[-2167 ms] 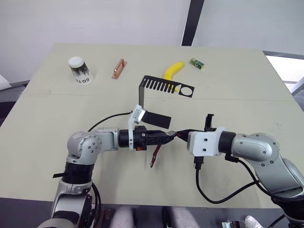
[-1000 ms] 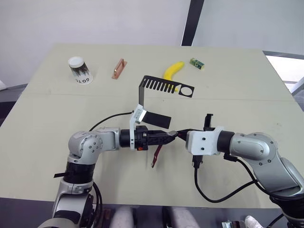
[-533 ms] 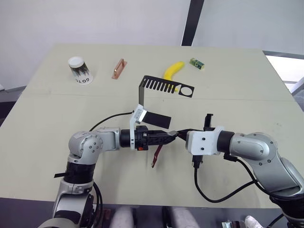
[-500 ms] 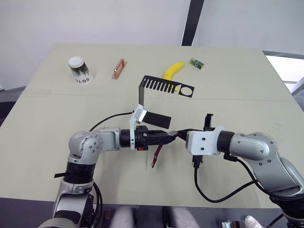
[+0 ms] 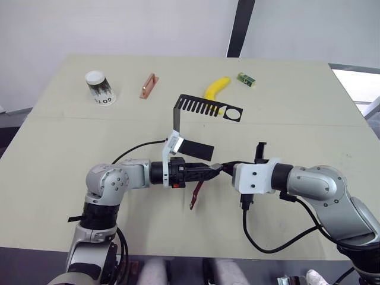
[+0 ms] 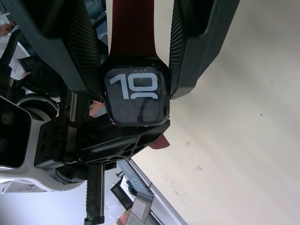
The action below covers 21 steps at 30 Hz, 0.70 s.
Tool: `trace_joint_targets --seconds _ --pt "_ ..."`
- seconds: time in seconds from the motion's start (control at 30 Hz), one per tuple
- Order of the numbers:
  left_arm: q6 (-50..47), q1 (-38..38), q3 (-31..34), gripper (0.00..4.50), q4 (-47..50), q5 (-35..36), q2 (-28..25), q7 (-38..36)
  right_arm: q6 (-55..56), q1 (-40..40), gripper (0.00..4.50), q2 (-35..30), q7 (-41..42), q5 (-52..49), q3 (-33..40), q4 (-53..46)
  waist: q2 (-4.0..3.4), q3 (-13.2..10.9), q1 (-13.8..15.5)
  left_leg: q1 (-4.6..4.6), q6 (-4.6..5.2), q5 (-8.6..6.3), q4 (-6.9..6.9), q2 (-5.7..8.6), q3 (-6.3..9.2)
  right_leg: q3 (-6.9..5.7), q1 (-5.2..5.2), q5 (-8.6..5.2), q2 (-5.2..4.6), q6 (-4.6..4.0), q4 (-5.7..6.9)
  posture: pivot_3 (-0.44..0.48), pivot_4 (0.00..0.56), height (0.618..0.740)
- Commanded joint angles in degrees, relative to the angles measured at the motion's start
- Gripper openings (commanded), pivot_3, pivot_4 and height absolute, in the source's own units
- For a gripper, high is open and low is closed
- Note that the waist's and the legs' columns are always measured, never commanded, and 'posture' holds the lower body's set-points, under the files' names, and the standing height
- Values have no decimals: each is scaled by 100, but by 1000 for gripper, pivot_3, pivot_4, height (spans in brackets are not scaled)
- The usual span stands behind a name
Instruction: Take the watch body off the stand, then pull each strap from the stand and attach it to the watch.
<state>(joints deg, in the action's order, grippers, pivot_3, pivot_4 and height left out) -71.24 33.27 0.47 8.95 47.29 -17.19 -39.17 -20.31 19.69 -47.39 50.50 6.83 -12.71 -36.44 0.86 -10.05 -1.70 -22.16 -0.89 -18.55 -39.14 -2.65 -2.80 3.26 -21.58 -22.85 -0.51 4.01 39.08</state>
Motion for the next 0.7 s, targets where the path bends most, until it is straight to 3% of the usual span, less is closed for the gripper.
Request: trace_joint_targets --seconds 0.03,0.7 --pt "4 159 -91 1595 319 254 97 -83 45 75 0 88 13 -42 0 -143 0 0 0 0 0 0 0 0 0 0 0 0 0 0 0 0 150 740" --pt "63 134 -97 1595 303 190 105 -51 102 114 0 124 36 -10 -2 -104 0 0 0 0 0 0 0 0 0 0 0 0 0 0 -1 0 150 740"
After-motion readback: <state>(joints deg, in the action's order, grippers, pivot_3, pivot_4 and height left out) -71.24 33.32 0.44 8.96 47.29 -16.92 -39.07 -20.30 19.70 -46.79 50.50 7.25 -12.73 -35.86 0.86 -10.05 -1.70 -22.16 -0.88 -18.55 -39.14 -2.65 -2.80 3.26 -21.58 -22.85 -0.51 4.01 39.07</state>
